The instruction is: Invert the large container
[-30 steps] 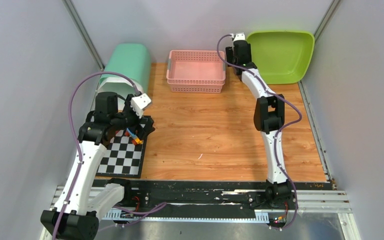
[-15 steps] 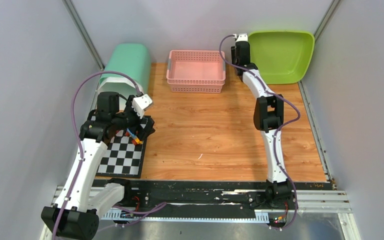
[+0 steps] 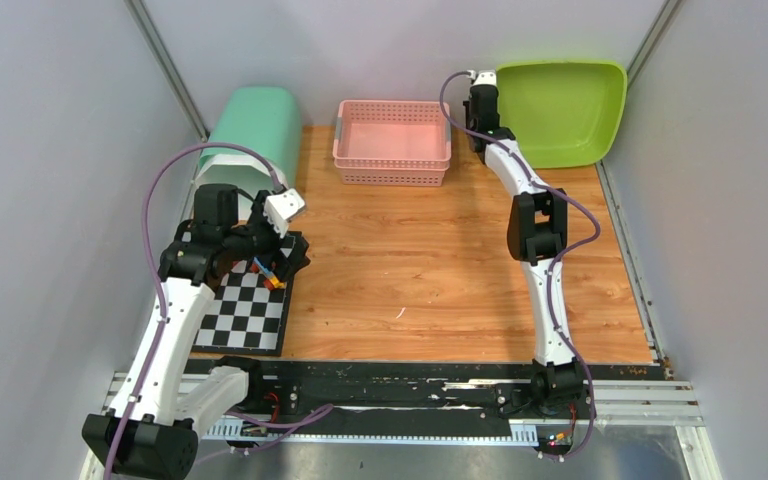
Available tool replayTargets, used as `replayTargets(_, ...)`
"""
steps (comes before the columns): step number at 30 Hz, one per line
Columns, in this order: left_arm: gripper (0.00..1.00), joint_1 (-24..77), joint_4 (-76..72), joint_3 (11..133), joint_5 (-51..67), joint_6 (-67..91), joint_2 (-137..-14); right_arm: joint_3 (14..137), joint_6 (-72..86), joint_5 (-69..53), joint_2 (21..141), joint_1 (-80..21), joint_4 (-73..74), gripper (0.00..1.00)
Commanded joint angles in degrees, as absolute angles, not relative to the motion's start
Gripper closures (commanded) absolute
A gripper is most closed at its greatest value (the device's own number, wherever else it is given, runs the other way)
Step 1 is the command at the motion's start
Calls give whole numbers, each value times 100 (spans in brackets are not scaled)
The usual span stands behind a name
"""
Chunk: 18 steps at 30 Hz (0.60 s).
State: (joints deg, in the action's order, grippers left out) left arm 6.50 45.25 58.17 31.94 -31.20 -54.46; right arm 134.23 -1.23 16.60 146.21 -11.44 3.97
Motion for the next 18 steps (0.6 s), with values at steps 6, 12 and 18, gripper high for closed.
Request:
replayTargets(6, 0, 624, 4578, 5914, 3356, -3187, -5277, 12802, -35, 1527, 13967, -1096, 591, 97)
replayTargets(12, 0, 624, 4588, 5897, 3413, -3217, -5219, 12005, 219, 1258, 13238, -1099, 605, 97)
replayTargets(18, 0, 628, 4592, 5888, 3469, -3227, -5116, 10981, 341, 768, 12341, -1099, 516, 97)
